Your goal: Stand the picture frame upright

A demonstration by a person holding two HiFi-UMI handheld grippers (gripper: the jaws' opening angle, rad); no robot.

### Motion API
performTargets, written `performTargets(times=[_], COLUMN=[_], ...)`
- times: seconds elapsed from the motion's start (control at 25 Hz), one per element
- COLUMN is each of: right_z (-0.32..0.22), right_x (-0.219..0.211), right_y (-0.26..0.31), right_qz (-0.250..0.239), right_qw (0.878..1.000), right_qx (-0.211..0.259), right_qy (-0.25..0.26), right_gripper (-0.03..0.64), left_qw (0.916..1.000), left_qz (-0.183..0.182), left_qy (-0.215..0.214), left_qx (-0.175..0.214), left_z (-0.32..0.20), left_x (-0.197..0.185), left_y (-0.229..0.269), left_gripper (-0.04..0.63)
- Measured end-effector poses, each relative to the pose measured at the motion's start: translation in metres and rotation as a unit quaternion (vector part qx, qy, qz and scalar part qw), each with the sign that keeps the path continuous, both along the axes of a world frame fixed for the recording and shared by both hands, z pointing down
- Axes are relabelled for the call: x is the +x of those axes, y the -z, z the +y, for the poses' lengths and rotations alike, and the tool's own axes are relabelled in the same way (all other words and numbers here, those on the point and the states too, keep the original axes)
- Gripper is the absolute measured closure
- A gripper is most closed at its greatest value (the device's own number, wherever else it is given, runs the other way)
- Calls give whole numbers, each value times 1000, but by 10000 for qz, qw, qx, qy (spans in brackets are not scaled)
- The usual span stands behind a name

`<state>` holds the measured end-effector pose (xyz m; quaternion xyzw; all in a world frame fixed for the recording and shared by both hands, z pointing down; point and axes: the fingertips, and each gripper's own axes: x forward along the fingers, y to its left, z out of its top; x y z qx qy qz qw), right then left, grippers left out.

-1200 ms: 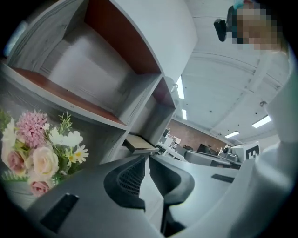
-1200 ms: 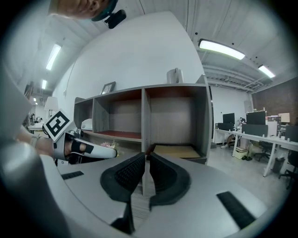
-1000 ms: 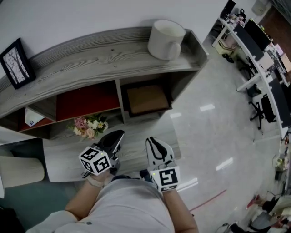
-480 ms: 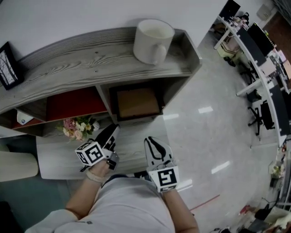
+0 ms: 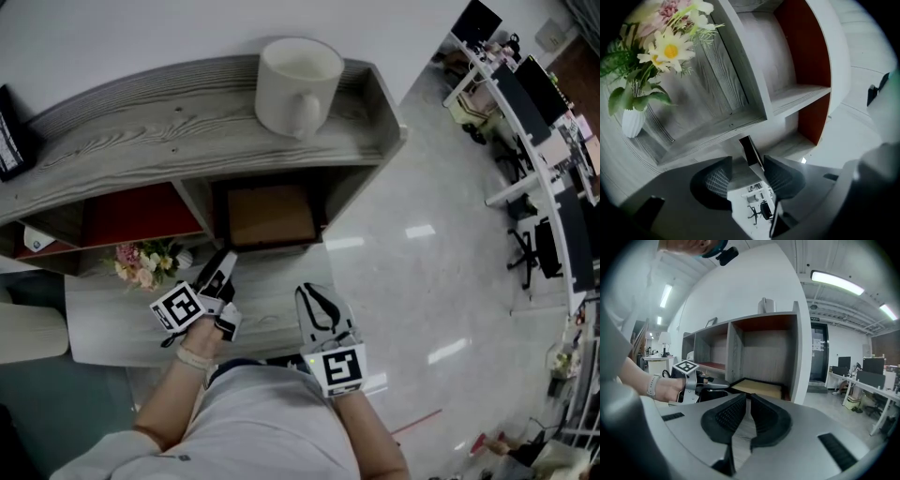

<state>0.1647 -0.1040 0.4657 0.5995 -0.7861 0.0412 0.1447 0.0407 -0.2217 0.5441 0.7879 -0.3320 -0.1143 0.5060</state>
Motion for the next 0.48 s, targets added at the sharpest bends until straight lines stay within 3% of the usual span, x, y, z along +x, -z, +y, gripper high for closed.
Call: performTargets(times=[0.12,0.28,0.48], right_z=[-2,-5,-12], right_x=[5,7,11], right_y=[-1,-3,-6], right_qz=[27,6,-12], right_qw=[10000,9999,9999], right_qx=[-11,-13,-11], right_qy=[49,110,123], right_gripper=[575,575,575], left_qw=[9999,9996,9992], left_qz=[58,55,14], left_qy=[142,265,393], left_qx=[-21,17,-32], left_z=[-5,-5,-2], left_x=[0,1,0], left_y=[-1,3,5], left_gripper=[397,480,485])
